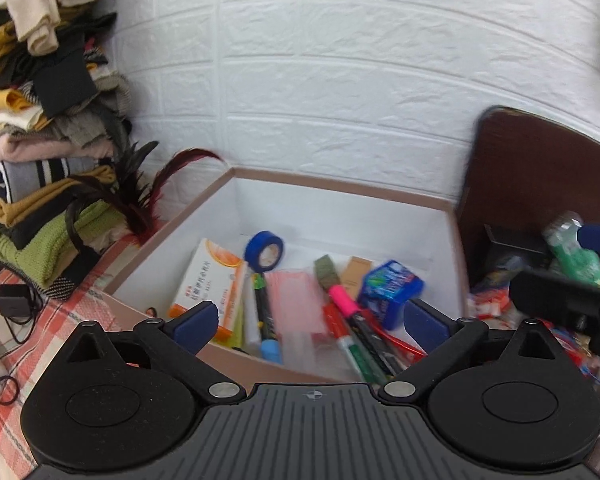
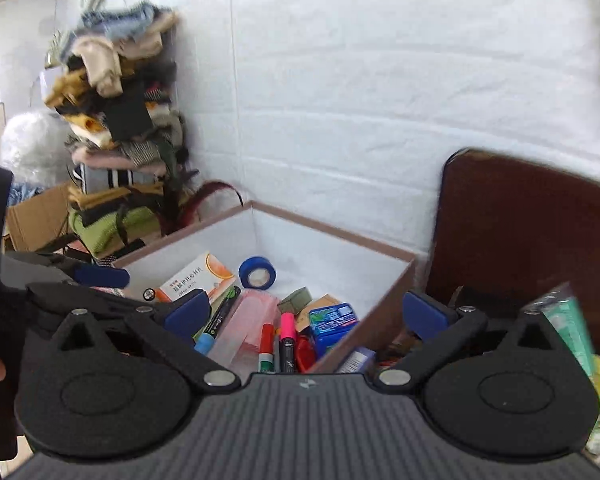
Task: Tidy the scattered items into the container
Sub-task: 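Bring both open tools back over the cluttered pile, then close the left tool on the brown striped glasses case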
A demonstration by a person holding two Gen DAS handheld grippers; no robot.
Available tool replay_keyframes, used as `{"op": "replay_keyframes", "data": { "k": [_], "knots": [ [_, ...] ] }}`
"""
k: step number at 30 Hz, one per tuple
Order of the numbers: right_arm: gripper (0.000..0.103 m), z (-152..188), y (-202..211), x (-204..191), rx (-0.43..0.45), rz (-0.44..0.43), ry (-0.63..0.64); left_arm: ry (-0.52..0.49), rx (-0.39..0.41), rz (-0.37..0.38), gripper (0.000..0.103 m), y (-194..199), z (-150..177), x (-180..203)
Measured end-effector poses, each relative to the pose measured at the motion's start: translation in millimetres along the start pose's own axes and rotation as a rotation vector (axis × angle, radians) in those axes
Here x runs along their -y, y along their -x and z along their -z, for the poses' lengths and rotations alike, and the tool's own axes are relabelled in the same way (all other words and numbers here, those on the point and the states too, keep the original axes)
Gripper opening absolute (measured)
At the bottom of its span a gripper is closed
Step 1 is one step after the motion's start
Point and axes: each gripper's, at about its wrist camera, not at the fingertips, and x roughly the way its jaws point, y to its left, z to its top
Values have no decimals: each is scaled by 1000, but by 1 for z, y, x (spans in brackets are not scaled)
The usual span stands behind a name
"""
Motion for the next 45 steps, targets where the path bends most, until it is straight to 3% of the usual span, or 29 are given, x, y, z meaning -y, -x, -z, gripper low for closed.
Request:
{"op": "replay_keyframes", "data": {
  "k": [5,11,18,22,26,30,36,41,43,45],
  "knots": [
    [103,14,61,15,64,11,15,-18,-3,84,103,30,24,35],
    [103,55,125,44,96,90,1,-40,-22,177,103,54,64,75],
    [103,143,161,78,-6,255,-82,-54,-62,217,103,55,114,121],
    [103,199,166,94,-83,297,-222,-145,-105,240,103,45,135,156],
    [103,235,164,105,-161,346,-284,-270,-103,259,103,40,148,194],
    [103,246,164,115,-177,367,-304,-342,-104,289,103,31,153,224],
    [103,250,159,123,-197,328,-309,-366,-164,376,103,4,151,253],
    [103,259,153,134,-225,372,-341,-404,-207,393,103,-22,157,268],
    [103,261,154,136,-224,386,-347,-409,-251,387,91,-36,163,269],
    [103,260,155,137,-229,390,-346,-402,-250,399,89,-39,166,264]
  ]
}}
